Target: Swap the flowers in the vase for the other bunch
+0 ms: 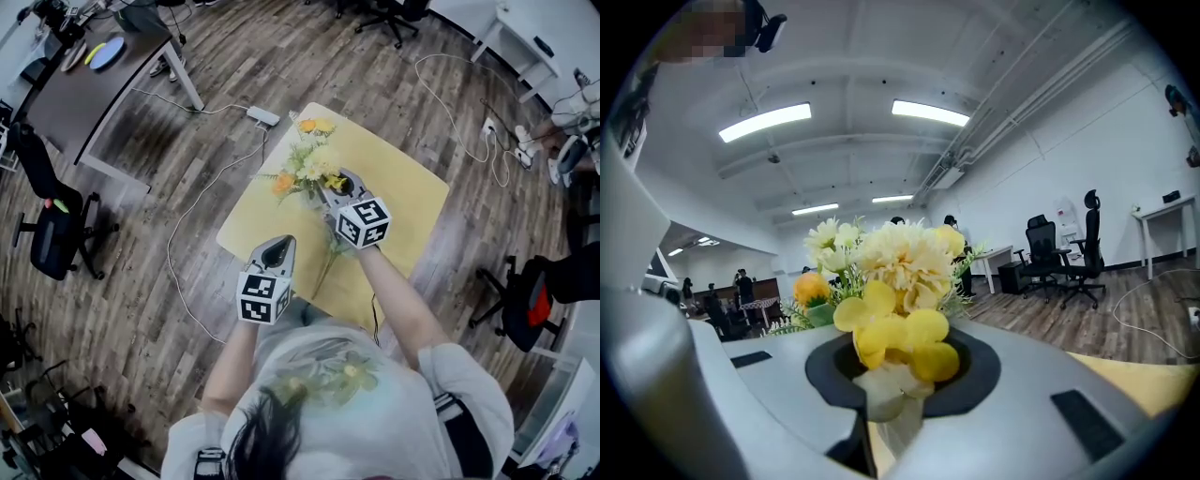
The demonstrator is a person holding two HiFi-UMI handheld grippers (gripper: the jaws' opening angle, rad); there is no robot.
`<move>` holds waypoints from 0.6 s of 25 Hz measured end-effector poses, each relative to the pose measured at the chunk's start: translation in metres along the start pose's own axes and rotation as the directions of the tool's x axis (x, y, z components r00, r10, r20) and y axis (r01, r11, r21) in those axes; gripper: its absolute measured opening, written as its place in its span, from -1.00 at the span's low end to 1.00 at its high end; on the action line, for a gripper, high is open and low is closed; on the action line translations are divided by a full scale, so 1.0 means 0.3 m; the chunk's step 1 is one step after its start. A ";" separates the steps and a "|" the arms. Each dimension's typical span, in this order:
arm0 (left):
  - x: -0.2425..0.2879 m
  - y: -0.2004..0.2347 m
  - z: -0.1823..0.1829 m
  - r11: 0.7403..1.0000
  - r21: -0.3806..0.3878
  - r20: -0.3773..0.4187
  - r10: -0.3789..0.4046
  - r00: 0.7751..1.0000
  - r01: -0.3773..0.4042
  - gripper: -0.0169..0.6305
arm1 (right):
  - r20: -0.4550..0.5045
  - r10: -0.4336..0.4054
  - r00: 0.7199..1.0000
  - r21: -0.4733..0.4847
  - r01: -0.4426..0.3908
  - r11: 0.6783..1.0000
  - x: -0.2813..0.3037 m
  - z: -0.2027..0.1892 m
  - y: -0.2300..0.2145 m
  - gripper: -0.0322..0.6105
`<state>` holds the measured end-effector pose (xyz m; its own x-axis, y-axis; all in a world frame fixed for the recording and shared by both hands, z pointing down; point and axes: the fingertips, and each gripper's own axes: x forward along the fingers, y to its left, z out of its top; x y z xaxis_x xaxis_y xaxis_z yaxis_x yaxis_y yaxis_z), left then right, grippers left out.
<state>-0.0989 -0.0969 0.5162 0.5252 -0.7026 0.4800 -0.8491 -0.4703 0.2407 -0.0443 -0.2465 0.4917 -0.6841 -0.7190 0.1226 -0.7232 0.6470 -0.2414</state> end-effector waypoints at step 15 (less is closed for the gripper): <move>-0.005 -0.058 0.017 1.000 0.015 0.007 -0.008 1.000 0.008 -0.89 | -0.133 -0.034 0.991 -0.012 0.032 0.999 -0.060 0.024 0.007 -0.28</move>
<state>-0.0848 -0.0903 0.5069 0.5325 -0.7022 0.4725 -0.8438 -0.4839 0.2319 -0.0328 -0.2341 0.4821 -0.6658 -0.7002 0.2578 -0.7461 0.6264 -0.2257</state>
